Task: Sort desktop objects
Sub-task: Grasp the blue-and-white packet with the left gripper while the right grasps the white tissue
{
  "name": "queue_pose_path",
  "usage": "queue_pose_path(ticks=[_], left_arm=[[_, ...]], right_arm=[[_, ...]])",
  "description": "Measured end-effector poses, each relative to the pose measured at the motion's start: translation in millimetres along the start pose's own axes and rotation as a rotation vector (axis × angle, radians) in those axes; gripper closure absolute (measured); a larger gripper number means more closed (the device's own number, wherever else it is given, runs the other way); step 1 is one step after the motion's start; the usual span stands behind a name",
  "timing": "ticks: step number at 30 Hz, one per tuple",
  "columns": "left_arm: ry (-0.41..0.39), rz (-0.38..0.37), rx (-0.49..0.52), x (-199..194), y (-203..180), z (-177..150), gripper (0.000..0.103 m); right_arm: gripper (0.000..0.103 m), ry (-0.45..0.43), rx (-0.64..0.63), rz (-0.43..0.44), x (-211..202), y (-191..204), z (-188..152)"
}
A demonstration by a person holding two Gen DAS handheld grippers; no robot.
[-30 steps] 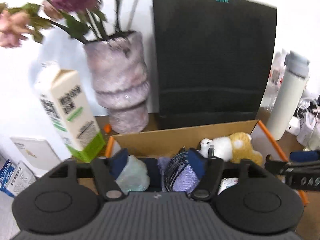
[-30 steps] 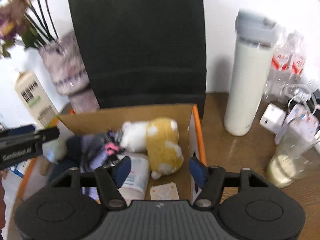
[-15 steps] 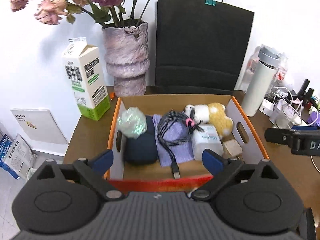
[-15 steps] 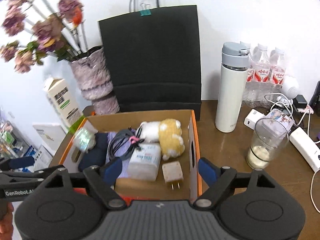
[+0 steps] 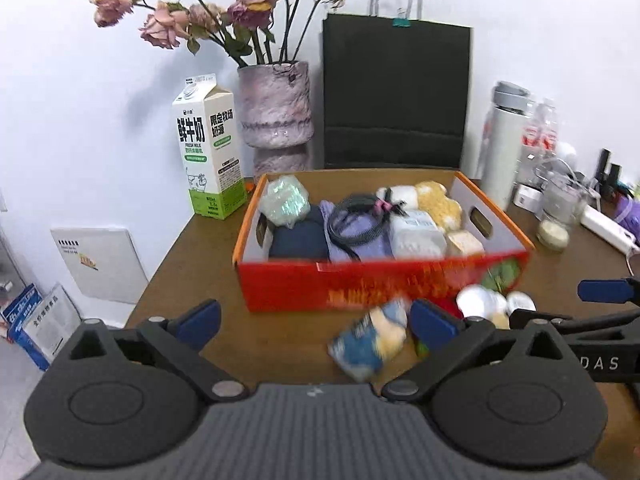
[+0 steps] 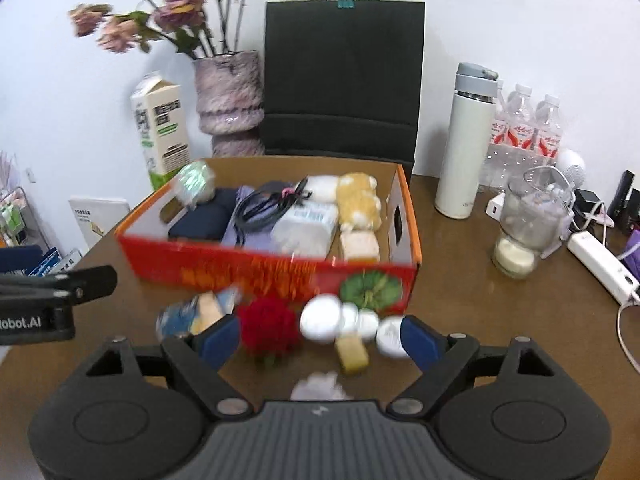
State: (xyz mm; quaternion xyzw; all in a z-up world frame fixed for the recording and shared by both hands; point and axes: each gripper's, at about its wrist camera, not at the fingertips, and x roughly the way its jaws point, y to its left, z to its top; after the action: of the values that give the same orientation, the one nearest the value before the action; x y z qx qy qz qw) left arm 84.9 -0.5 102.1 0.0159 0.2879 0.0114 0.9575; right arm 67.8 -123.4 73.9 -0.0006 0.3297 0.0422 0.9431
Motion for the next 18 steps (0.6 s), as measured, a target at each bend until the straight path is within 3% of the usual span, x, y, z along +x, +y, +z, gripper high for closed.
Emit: queue_pose_path(ticks=[8, 14, 18], left_arm=[[-0.029, -0.035, 0.029, -45.6, -19.6, -96.1, 0.000], [-0.012, -0.051, -0.007, -75.8, -13.0, -140.5, 0.000], [-0.007, -0.024, -0.010, -87.6, -10.3, -157.9, 0.000]], right_arm=[[0.013, -0.038, 0.052, -0.009, -35.8, 10.6, -87.3], [0.013, -0.089, 0.090, -0.011, -60.9, 6.5, -121.2], [0.013, -0.105, 0.118, -0.012, -73.4, 6.4, -140.0]])
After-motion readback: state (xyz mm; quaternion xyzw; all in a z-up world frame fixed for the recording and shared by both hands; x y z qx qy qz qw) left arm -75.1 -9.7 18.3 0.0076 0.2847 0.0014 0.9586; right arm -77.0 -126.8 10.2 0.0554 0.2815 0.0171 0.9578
